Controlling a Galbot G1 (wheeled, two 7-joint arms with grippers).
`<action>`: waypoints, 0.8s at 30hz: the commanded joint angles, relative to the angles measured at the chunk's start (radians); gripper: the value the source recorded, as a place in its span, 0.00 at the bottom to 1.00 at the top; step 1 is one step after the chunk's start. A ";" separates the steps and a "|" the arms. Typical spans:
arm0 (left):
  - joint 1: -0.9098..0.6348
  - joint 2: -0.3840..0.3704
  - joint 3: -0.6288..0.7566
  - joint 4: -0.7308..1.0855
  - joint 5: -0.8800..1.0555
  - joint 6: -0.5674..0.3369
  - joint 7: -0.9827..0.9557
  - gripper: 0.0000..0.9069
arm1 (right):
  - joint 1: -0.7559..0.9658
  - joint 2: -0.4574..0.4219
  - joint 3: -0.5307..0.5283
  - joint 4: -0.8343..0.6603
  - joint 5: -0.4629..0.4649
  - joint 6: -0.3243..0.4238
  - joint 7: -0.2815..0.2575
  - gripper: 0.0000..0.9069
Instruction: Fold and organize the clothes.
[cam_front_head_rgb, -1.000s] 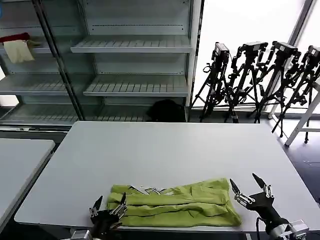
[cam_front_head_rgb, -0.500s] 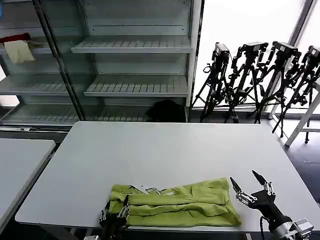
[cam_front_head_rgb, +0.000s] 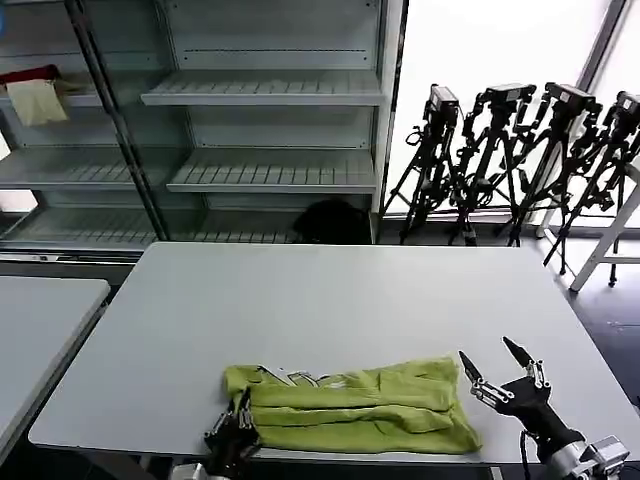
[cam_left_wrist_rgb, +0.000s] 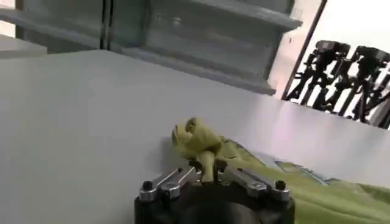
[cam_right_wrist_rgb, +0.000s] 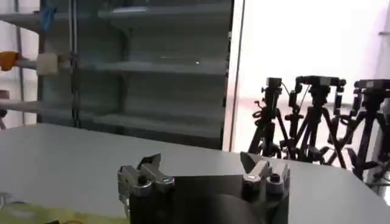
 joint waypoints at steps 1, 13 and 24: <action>-0.084 0.096 -0.224 -0.043 -0.143 0.063 -0.042 0.00 | 0.019 0.000 -0.012 0.001 0.000 -0.002 -0.003 1.00; -0.065 0.278 -0.655 0.067 -0.322 0.049 -0.033 0.00 | 0.076 -0.005 -0.047 0.013 -0.002 -0.026 -0.001 1.00; -0.002 0.192 -0.396 -0.097 -0.146 -0.066 0.085 0.00 | 0.089 -0.001 -0.051 0.021 -0.001 -0.025 0.000 1.00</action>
